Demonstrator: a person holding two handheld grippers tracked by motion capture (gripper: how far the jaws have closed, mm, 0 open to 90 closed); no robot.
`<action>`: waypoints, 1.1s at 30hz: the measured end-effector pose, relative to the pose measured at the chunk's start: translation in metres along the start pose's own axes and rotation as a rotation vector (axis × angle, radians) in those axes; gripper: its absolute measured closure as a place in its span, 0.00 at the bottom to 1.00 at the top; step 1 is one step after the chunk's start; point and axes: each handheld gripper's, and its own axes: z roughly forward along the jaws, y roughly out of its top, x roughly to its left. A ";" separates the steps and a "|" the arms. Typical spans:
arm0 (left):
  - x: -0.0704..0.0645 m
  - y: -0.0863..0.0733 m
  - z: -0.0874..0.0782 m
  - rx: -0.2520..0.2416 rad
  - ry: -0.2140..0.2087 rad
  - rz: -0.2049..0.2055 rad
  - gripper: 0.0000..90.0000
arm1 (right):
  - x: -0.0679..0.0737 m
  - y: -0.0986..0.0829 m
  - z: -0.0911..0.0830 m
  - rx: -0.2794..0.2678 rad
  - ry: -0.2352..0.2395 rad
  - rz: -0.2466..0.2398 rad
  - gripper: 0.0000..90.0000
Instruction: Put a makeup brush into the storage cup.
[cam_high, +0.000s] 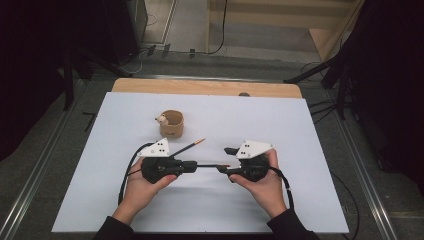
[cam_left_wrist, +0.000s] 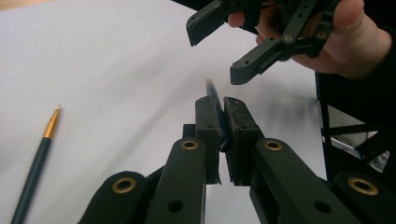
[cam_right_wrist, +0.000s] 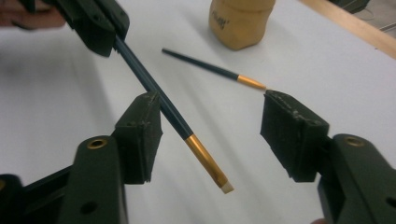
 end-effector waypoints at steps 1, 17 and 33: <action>0.000 0.000 -0.001 -0.008 0.012 -0.002 0.96 | 0.000 0.000 0.000 -0.016 -0.003 0.016 0.42; -0.006 -0.005 -0.013 -0.160 0.182 -0.028 0.96 | 0.007 -0.007 0.004 -0.197 -0.189 0.249 0.27; -0.007 -0.007 -0.018 -0.267 0.252 -0.048 0.96 | 0.022 -0.012 0.017 -0.280 -0.255 0.445 0.18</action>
